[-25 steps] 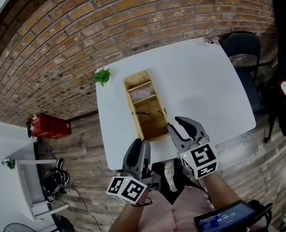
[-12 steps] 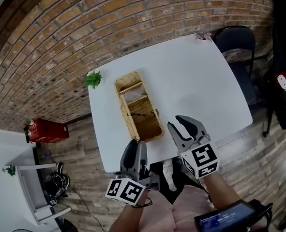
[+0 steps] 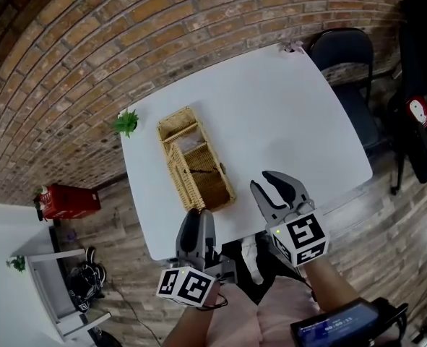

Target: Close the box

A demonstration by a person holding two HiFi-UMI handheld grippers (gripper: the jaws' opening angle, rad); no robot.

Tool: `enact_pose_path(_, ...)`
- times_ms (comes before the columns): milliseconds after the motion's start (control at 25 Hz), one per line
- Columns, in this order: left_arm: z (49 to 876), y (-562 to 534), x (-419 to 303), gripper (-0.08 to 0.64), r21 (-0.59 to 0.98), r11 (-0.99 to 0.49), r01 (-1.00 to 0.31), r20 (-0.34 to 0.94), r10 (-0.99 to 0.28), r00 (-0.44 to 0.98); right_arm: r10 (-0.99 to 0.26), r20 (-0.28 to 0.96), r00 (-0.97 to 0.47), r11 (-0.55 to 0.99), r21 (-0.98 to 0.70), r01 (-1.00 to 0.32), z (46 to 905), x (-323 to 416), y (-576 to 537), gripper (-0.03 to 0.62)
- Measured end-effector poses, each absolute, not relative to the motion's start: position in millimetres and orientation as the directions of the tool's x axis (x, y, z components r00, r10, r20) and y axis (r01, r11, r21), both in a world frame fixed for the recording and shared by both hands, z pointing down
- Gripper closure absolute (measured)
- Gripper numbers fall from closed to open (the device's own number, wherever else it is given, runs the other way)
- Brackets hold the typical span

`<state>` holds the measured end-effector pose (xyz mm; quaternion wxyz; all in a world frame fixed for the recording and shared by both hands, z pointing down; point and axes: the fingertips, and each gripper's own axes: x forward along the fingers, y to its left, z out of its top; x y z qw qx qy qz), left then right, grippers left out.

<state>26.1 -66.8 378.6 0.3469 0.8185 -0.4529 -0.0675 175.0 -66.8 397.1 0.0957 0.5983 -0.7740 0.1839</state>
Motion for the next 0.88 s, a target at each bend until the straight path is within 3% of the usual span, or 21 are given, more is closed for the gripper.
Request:
enact_pose_path(440,399,-69,43,0.434,0.669,-0.319,-0.671,0.246,-0.757,0.605,-0.898,0.375,-0.229,0.174,-0.176,-0.969,403,193,-63,0.474)
enact_pose_path(880,383,-73,51,0.440,0.648,-0.370,-0.666,0.202,-0.759,0.619,-0.904,0.365,-0.223,0.175,-0.160,-0.971,395,195,-65,0.474)
